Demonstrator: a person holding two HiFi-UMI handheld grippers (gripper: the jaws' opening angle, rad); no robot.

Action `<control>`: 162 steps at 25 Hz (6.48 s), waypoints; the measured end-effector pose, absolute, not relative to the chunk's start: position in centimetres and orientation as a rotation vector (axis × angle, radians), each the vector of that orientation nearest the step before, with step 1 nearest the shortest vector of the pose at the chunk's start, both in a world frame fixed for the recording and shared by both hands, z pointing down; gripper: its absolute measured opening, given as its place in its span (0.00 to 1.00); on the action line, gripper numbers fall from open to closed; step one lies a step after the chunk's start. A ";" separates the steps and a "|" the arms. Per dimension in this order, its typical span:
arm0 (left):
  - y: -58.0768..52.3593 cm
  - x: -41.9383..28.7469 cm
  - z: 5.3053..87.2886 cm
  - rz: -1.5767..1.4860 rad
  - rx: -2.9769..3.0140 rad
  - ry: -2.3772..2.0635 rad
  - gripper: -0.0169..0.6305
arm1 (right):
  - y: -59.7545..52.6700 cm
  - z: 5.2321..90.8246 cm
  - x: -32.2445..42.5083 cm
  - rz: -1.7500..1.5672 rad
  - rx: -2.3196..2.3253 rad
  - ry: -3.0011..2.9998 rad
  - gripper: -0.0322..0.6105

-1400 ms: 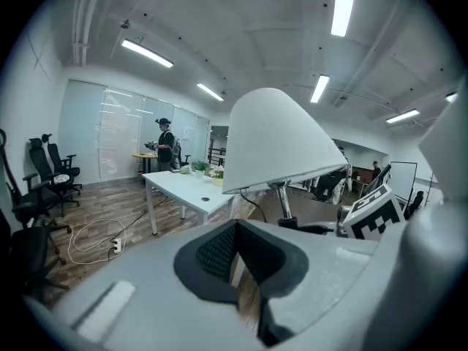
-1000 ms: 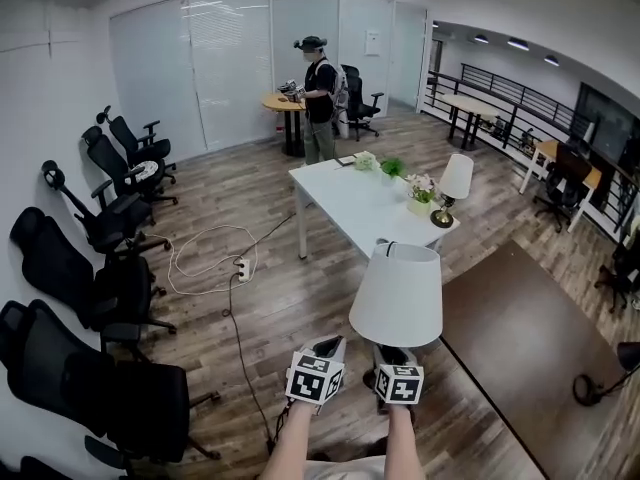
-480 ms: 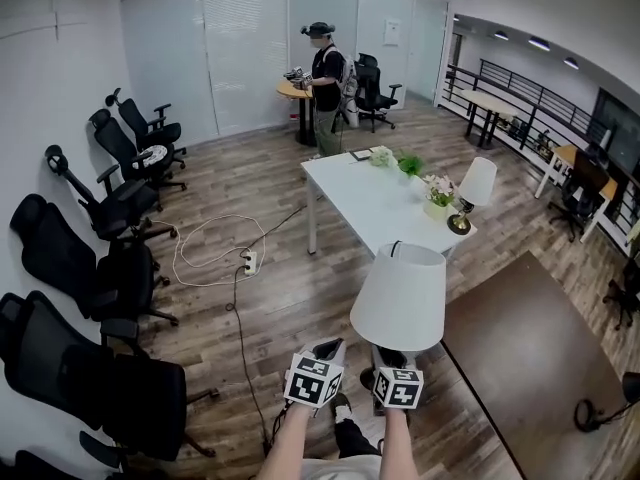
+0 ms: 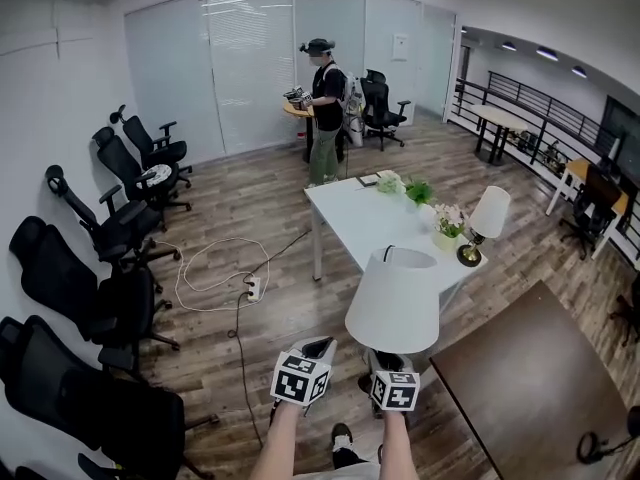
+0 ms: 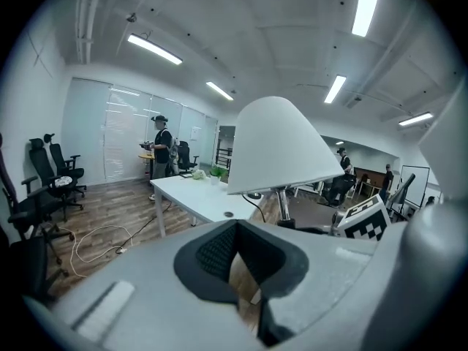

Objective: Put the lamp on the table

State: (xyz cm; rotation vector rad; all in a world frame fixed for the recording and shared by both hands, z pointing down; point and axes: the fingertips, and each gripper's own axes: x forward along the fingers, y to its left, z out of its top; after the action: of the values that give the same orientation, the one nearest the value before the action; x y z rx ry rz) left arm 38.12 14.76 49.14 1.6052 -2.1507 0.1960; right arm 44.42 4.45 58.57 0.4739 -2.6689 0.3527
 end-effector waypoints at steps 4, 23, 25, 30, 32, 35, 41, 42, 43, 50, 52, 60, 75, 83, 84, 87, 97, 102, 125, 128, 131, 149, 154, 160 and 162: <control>12.4 36.2 48.9 0.214 1.599 -2.157 0.03 | 2.0 57.9 42.1 0.359 0.453 -2.682 0.31; 2.8 30.5 51.3 0.258 1.525 -2.195 0.03 | -8.9 58.5 34.2 0.348 0.382 -2.745 0.31; 2.9 30.1 51.8 0.251 1.502 -2.193 0.03 | -9.2 58.8 34.0 0.357 0.381 -2.742 0.31; 2.4 29.4 53.1 0.219 1.484 -2.175 0.03 | -9.8 59.3 33.5 0.351 0.390 -2.748 0.31; 2.1 29.0 53.6 0.223 1.486 -2.156 0.03 | -9.9 59.3 33.1 0.355 0.394 -2.750 0.31; 1.4 28.4 54.1 0.211 1.511 -2.131 0.03 | -10.4 59.6 32.9 0.348 0.430 -2.746 0.31; -0.5 26.7 54.2 0.225 1.584 -2.081 0.03 | -12.2 58.9 31.0 0.353 0.502 -2.752 0.31; -0.8 26.1 54.2 0.228 1.597 -2.071 0.03 | -12.6 58.8 30.4 0.349 0.518 -2.751 0.31; -1.1 25.6 54.1 0.233 1.610 -2.060 0.03 | -12.9 58.7 29.8 0.347 0.534 -2.748 0.31; -0.7 18.1 52.9 0.249 1.629 -2.056 0.03 | -14.4 58.5 24.2 0.364 0.605 -2.748 0.31; -0.4 15.7 52.3 0.259 1.628 -2.061 0.03 | -14.8 58.4 22.6 0.364 0.633 -2.740 0.31; -1.2 8.1 51.6 0.259 1.687 -2.019 0.03 | -16.0 57.7 16.1 0.369 0.741 -2.724 0.31; 0.1 -2.4 53.7 0.320 1.808 -1.886 0.03 | -15.8 59.5 10.7 0.469 1.061 -2.637 0.31; -0.5 -3.7 53.9 0.291 1.868 -1.842 0.03 | -15.8 58.5 10.6 0.452 1.154 -2.620 0.31; -0.6 -3.6 54.0 0.285 1.874 -1.836 0.03 | -15.8 58.4 10.7 0.441 1.156 -2.620 0.31; -0.8 -3.2 54.4 0.264 1.892 -1.814 0.03 | -15.9 58.5 11.0 0.420 1.160 -2.624 0.31; -4.9 -4.5 55.3 0.317 1.916 -1.794 0.03 | -20.9 59.1 10.0 0.448 1.212 -2.603 0.31; -9.8 -7.8 53.7 0.335 1.937 -1.824 0.03 | -25.4 57.8 6.1 0.418 1.210 -2.634 0.31; -28.8 -18.4 51.5 0.376 1.918 -1.880 0.03 | -45.1 56.6 -3.9 0.426 1.222 -2.677 0.31; -30.0 -18.6 52.4 0.370 1.907 -1.867 0.03 | -45.9 57.6 -4.6 0.431 1.206 -2.667 0.31; -31.1 -18.3 53.7 0.372 1.909 -1.836 0.03 | -46.9 58.4 -4.8 0.434 1.207 -2.656 0.31; -38.0 -17.2 57.5 0.480 2.204 -1.410 0.03 | -46.3 62.4 -2.2 0.638 1.654 -2.414 0.32; -38.2 -16.0 58.4 0.491 2.296 -1.254 0.03 | -44.0 62.2 -0.9 0.630 1.835 -2.331 0.32; -38.3 -14.4 59.1 0.511 2.392 -1.066 0.03 | -41.4 62.2 0.3 0.637 2.024 -2.210 0.32; -38.2 -13.4 59.1 0.526 2.428 -1.001 0.03 | -40.2 62.5 0.9 0.637 2.072 -2.165 0.32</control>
State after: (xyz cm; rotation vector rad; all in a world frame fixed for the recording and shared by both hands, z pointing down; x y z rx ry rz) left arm -13.39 -38.19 59.09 2.4283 -1.0015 0.5260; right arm 0.91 -40.18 62.46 2.0722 -2.1653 0.6368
